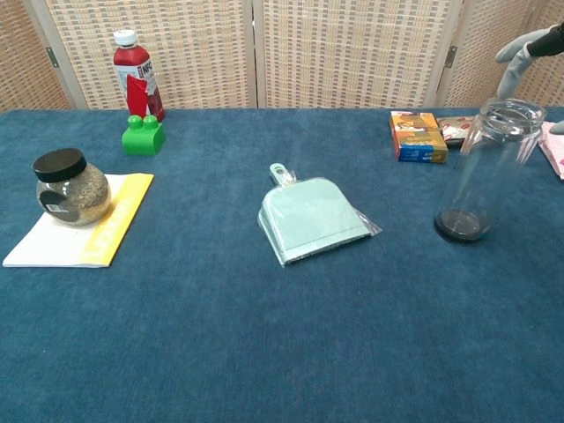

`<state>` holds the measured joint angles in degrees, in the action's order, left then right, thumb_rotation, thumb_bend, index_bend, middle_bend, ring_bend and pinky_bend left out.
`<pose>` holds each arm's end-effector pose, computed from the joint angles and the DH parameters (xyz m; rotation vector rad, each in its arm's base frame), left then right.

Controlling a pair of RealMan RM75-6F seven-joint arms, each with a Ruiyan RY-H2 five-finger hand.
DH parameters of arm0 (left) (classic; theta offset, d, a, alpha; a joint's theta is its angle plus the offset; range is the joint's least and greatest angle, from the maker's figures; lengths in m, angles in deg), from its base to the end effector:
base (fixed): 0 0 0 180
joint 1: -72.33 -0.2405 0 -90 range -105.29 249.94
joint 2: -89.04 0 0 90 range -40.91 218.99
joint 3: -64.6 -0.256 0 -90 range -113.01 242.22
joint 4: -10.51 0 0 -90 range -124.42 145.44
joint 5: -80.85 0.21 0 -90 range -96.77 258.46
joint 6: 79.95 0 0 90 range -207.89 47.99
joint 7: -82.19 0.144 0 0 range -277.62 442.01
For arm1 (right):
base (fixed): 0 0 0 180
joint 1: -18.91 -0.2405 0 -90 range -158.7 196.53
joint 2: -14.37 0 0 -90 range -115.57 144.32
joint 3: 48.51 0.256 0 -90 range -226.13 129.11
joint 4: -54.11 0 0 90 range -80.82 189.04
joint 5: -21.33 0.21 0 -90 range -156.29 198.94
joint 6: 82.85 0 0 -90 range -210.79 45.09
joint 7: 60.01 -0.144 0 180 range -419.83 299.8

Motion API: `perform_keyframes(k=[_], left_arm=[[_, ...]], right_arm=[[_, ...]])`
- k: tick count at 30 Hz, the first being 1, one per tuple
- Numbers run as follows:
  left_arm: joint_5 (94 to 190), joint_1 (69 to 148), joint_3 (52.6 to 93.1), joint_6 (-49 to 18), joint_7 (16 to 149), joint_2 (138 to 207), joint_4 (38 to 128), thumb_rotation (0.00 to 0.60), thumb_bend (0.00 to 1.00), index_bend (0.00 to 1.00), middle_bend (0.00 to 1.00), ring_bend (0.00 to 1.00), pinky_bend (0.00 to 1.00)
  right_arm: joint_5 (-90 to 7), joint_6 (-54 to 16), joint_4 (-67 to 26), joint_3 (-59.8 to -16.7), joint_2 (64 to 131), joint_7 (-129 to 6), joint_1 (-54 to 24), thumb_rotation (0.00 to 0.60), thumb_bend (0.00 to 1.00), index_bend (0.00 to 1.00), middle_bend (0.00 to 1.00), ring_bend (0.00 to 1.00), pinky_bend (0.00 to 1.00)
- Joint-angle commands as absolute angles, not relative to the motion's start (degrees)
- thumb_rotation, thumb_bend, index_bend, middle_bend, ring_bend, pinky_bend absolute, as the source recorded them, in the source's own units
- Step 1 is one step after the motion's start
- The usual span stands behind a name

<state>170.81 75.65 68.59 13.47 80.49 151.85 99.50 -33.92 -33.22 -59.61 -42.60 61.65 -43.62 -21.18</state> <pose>-0.3085 0.1756 0.1894 -1.3521 -0.7274 -0.9885 -0.1812 -0.3105 0.1558 1.8056 -1.0101 0.6602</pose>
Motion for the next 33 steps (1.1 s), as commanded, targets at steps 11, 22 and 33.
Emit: perform_keyframes(k=[11,22,33], left_arm=[[170.9,75.7,68.6,13.5,81.4,152.1,99.4,0.600,0.49,0.00,0.00,0.00,0.02],[170.0,76.6,68.6,11.3,83.4,153.0,99.3,0.600,0.49,0.00,0.00,0.00,0.02],[170.2,78.5,68.5,8.5,84.1,154.1,98.7,0.600,0.49,0.00,0.00,0.00,0.02]], right_arm=[[-40.1,-29.3,-61.1,-42.3,58.2,-49.5,-16.5,0.600,0.30,0.29,0.00,0.00,0.00],[-55.3,-14.1,-57.1,-47.5,58.1,-57.1,-2.2,0.600,0.30,0.00,0.00,0.00,0.00],[-61.1,0.2,-45.6,-50.7,68.1,-60.4,9.9,0.600,0.30,0.00,0.00,0.00,0.00]])
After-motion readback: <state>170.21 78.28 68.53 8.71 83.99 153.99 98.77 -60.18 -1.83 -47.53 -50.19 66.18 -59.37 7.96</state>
